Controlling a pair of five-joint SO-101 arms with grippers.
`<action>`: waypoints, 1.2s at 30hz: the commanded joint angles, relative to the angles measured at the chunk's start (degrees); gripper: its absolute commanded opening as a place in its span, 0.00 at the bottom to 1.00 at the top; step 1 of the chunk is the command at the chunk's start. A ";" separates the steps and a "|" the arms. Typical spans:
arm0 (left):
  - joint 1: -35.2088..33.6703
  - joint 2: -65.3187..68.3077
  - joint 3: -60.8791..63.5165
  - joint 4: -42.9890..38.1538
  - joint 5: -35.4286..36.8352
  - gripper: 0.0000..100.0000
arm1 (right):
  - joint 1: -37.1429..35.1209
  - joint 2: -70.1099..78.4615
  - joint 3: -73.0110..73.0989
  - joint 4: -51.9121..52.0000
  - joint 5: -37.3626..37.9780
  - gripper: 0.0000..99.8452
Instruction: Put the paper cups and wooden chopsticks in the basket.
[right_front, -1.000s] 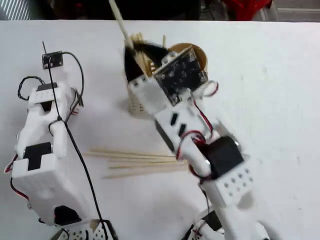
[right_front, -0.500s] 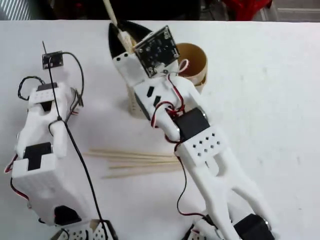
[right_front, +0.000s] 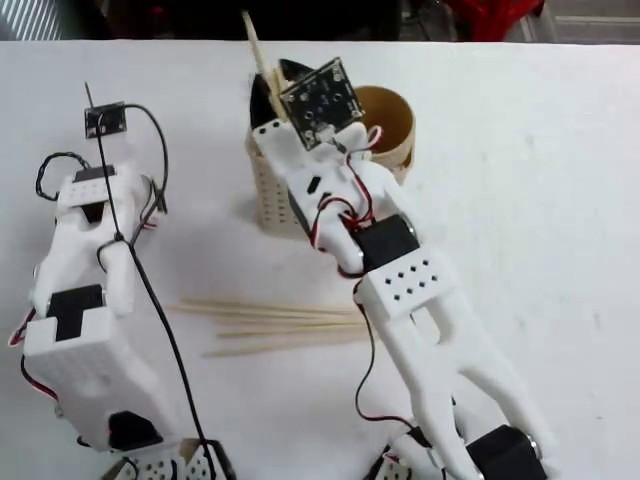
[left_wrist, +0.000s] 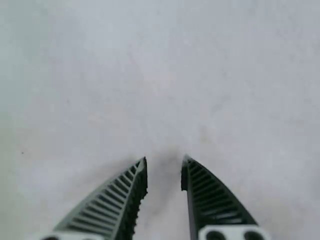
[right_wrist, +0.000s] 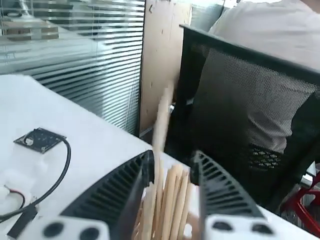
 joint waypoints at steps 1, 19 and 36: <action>-0.04 -0.22 -2.55 -0.26 -0.70 0.13 | 0.48 -1.45 -2.55 6.99 -0.09 0.17; 0.04 -0.22 -2.55 -0.26 -0.88 0.13 | -15.52 -18.68 18.46 50.77 24.70 0.17; 0.04 -0.22 -2.37 -0.26 -0.88 0.13 | -14.29 2.42 28.48 24.40 27.25 0.17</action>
